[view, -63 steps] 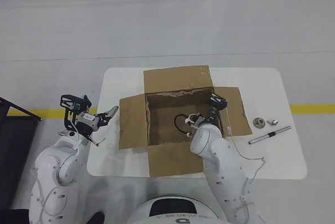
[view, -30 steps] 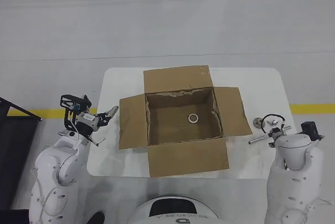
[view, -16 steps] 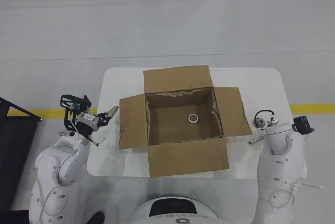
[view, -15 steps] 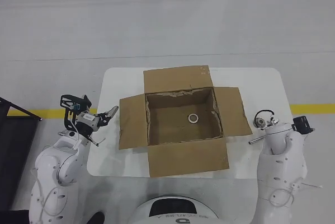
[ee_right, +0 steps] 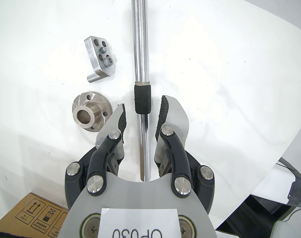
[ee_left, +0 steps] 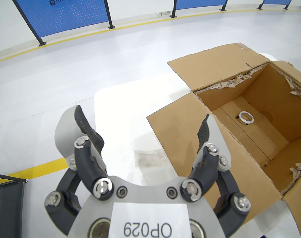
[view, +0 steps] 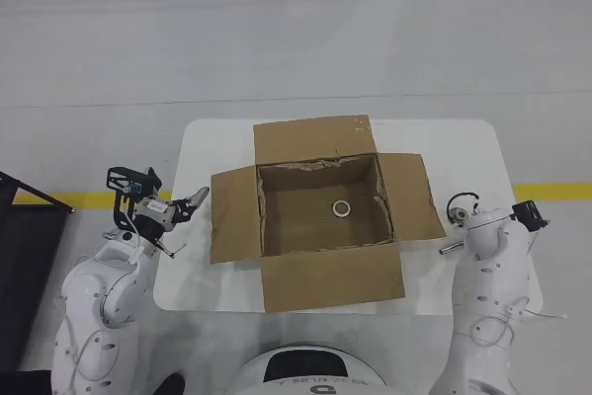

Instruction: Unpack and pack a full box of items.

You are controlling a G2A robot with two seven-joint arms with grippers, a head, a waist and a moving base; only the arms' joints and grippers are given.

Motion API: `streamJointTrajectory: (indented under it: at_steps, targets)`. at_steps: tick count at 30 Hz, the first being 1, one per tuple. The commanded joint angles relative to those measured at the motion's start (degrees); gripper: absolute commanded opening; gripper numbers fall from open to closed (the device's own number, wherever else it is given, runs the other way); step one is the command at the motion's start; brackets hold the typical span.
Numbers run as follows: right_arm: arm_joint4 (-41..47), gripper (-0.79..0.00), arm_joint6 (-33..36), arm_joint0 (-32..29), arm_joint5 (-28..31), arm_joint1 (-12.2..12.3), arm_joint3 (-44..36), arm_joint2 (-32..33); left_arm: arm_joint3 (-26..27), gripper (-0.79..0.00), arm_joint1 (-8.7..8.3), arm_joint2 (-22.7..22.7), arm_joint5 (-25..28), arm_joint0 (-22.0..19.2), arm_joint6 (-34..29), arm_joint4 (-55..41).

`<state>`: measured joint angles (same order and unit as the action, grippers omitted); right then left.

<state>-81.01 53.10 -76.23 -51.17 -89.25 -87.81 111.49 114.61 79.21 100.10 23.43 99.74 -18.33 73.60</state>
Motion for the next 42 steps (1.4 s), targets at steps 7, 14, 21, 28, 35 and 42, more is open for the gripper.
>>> streamJointTrajectory:
  at_steps: [7, 14, 21, 28, 35, 42]
  targets:
    - [-3.91, -0.523, 0.79, 2.92, 0.78, -0.36, 4.37, 0.42, 0.0, 0.0, 0.0, 0.0, 0.0, 0.0, 0.0, 0.0]
    - [-6.24, -0.579, 1.8, 5.17, 1.79, -0.68, 7.22, 3.1, 0.0, 0.0, 0.0, 0.0, 0.0, 0.0, 0.0, 0.0]
    - [-9.51, -0.634, 3.49, 7.34, 3.48, -1.17, 10.85, 5.67, 0.0, 0.0, 0.0, 0.0, 0.0, 0.0, 0.0, 0.0]
    - [-11.57, -0.785, 5.43, 7.7, 5.42, -1.94, 10.03, 7.78, 0.0, 0.0, 0.0, 0.0, 0.0, 0.0, 0.0, 0.0]
    - [-6.43, -0.785, 6.41, 1.4, 6.4, -3.8, -4.21, 9.7, 0.0, 0.0, 0.0, 0.0, 0.0, 0.0, 0.0, 0.0]
    - [6.19, -0.785, 5.18, -6.84, 5.18, -6.03, -21.24, 11.78, 0.0, 0.0, 0.0, 0.0, 0.0, 0.0, 0.0, 0.0]
